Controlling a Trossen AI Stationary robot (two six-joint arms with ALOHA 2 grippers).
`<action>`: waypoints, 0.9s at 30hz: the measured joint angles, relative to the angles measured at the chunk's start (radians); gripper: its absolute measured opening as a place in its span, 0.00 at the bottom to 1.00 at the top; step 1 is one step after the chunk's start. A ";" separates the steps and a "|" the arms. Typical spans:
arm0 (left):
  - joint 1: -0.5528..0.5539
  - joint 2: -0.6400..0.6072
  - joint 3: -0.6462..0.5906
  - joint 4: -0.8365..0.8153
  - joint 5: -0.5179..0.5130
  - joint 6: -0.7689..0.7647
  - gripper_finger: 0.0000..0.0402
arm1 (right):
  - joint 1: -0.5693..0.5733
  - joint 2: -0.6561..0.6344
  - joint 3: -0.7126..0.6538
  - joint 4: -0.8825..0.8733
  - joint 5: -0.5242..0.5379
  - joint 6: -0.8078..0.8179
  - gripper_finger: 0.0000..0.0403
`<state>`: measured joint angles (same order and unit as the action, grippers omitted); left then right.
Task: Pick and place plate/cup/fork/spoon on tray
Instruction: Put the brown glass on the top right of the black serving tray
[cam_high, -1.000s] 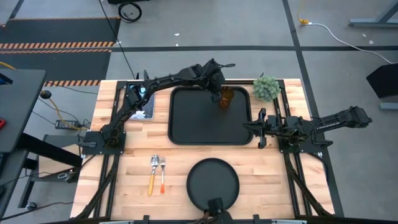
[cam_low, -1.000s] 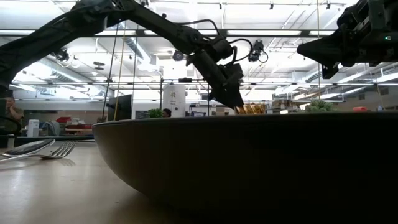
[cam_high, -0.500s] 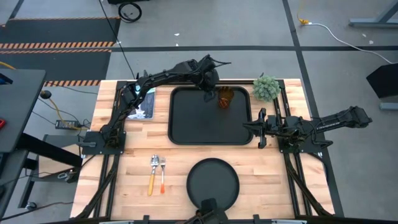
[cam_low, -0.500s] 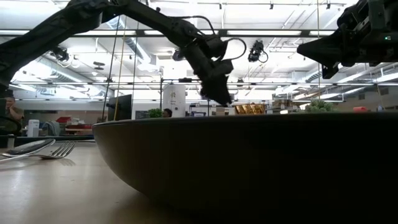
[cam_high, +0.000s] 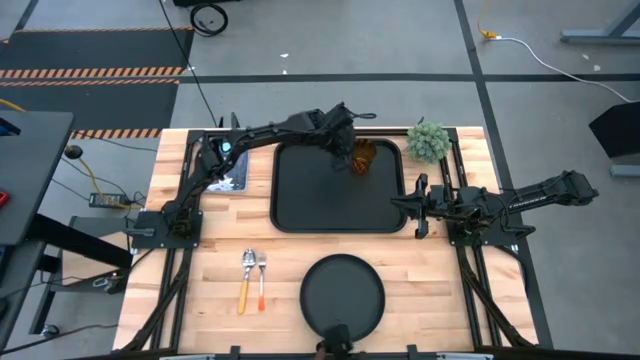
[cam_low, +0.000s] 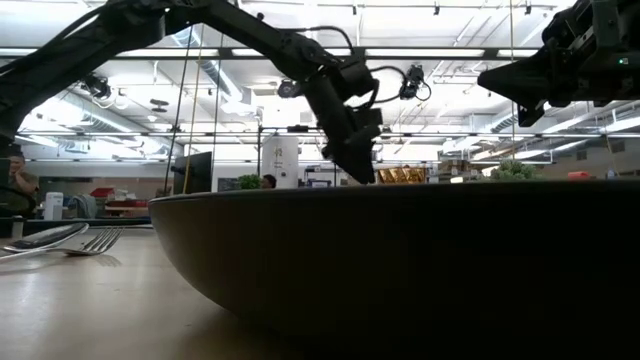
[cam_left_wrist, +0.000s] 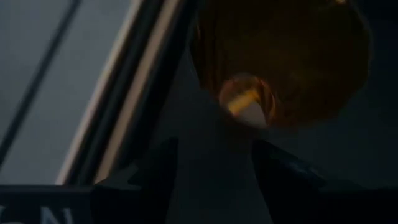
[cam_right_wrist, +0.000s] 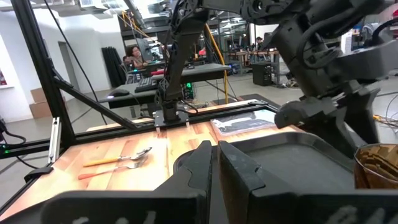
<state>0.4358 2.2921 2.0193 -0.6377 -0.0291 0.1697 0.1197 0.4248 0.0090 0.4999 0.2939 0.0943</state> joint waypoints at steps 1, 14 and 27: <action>-0.009 0.000 0.000 0.016 -0.017 -0.001 0.53 | 0.000 0.000 0.000 0.000 0.000 0.000 0.08; -0.057 0.028 0.001 0.060 -0.064 0.000 0.53 | 0.000 0.000 0.000 0.000 0.000 0.000 0.08; -0.030 0.047 0.000 0.160 -0.076 0.058 0.42 | 0.000 0.000 0.000 0.000 0.000 0.000 0.08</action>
<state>0.4057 2.3388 2.0198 -0.4779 -0.1048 0.2272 0.1197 0.4249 0.0091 0.4999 0.2939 0.0942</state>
